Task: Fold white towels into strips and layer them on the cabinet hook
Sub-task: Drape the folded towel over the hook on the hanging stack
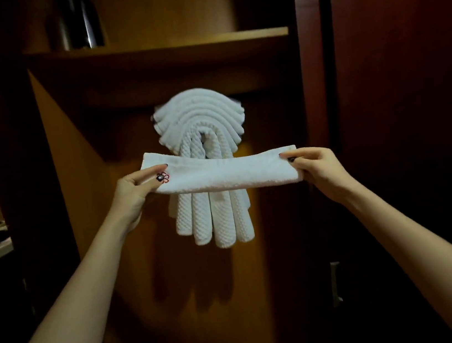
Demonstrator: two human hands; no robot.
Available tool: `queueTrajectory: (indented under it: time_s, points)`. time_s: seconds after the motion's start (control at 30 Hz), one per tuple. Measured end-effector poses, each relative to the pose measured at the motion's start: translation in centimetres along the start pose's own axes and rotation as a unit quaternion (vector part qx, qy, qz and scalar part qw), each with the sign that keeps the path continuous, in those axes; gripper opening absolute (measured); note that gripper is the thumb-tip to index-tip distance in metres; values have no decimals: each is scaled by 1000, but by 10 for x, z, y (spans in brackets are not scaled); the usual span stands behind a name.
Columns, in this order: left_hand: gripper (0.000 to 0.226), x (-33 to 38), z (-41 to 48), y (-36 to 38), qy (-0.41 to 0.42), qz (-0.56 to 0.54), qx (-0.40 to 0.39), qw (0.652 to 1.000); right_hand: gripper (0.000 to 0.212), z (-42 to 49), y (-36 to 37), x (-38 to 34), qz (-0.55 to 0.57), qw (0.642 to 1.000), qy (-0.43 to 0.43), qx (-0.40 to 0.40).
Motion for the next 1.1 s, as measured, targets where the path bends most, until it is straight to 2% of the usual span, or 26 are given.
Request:
queueTrajectory:
  time_s: [0.13,0.3,0.53,0.67,0.8,0.9,0.97,1.03,1.1]
  points:
    - [32,11,56,-10,18,3,15,1000,28,73,16,-7,34,997,16,-66]
    - [34,31,141,-19,58,-16,48,997,27,170,31,-19,131,987,-27,-87]
    - [32,46,256,-7,79,-117,60,988,23,288,41,-15,227,971,-45,-59]
    - [20,41,303,-2,99,-158,65,980,11,340,53,-7,283,954,-60,-80]
    - [17,30,326,4,100,-158,86,979,12,376,55,10,348,936,-49,-22]
    - [13,13,324,8,85,-118,84,986,10,382,51,37,323,946,3,-6]
    - [21,1,316,7,88,-84,68,990,13,377,46,55,281,959,38,-11]
    - [26,-4,310,6,105,-49,29,993,11,371,44,63,262,963,54,-24]
    - [24,-4,307,2,97,-24,27,995,9,366,45,61,265,963,52,-21]
Point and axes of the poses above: each hand's wrist, its own z-axis towards the middle knuckle, its own y-axis out of the palm, x = y × z, the point moved 6 cm from there along z, towards the middle knuckle, and after that the axes turned 15 degrees about z, right-handed, at the moved point
